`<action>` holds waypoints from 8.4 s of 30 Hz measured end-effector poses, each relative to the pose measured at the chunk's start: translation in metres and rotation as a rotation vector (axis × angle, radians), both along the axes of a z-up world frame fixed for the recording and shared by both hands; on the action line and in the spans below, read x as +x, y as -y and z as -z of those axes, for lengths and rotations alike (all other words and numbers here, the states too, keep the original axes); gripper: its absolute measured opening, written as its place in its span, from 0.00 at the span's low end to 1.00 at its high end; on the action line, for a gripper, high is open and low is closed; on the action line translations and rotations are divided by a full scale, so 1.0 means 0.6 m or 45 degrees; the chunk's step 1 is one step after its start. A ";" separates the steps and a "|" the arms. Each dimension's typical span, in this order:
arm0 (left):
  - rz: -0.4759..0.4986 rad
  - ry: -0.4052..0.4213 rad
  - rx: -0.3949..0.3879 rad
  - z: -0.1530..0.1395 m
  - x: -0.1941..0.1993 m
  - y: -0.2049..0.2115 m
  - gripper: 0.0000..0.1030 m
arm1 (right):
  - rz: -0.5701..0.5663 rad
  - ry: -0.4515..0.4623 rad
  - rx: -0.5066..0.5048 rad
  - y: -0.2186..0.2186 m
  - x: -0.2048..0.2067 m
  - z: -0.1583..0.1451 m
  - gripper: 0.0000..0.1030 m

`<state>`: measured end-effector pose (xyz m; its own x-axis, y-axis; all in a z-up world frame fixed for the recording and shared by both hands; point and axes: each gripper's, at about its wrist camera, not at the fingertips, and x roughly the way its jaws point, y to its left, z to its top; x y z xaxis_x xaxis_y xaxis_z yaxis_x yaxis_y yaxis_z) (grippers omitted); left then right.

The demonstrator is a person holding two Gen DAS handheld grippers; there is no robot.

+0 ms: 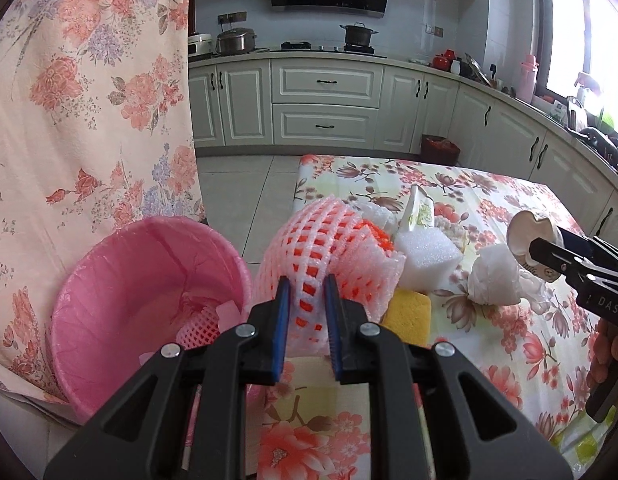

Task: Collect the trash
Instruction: 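Carry the foam net and paper bag to the pink bin and release both, then move both open tools back over the table, then grasp the yellow sponge with the left tool while the right tool grasps the white plastic bag, then carry the sponge and plastic bag to the pink bin and release both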

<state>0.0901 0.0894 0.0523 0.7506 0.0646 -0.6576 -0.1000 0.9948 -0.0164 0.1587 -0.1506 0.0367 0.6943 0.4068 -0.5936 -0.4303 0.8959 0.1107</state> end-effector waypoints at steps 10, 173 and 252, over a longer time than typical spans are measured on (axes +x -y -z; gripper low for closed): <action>-0.058 0.058 -0.016 -0.025 -0.023 -0.039 0.16 | -0.067 0.030 -0.018 -0.048 -0.003 -0.018 0.62; 0.217 -0.234 -0.087 0.173 0.106 0.143 0.56 | -0.085 -0.169 -0.271 0.033 0.087 0.148 0.72; -0.171 0.146 -0.007 -0.052 -0.107 -0.166 0.42 | -0.363 0.093 -0.088 -0.183 -0.011 -0.077 0.46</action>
